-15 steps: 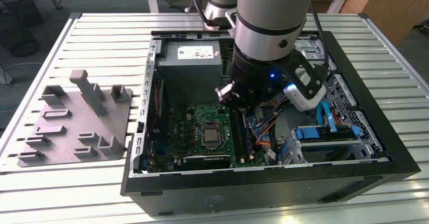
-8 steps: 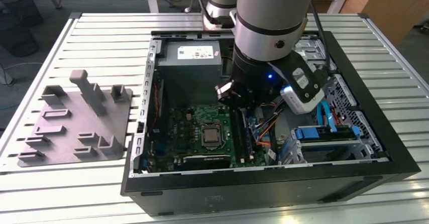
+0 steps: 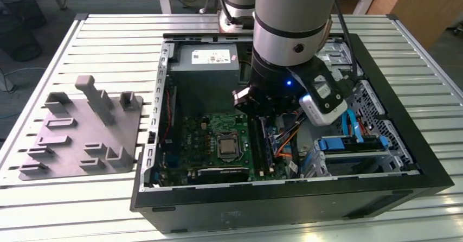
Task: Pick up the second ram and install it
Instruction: 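Insert the second ram into the second slot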
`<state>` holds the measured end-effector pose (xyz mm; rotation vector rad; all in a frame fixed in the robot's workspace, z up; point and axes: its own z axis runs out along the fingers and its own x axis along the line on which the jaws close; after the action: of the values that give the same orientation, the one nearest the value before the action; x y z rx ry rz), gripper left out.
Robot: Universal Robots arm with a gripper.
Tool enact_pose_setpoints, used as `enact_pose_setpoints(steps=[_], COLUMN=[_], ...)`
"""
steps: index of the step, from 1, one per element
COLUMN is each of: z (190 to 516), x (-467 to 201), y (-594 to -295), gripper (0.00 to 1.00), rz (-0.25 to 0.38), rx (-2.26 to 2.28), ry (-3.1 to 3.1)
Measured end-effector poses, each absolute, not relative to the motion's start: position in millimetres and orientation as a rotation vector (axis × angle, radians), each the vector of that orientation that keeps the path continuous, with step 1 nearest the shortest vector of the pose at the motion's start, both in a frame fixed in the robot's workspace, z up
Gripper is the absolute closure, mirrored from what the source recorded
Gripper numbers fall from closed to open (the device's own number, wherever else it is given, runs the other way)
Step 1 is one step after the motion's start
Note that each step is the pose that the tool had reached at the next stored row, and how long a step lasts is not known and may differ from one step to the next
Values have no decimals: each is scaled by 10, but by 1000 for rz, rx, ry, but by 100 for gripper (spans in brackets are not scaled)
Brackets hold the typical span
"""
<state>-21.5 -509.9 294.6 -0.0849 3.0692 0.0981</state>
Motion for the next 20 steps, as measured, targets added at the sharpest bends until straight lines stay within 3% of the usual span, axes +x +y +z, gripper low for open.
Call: enact_pose_setpoints(steps=[20], z=[2920], x=[-211], y=[-5099], gripper=[86], rz=[98], rx=[35], ry=[3107])
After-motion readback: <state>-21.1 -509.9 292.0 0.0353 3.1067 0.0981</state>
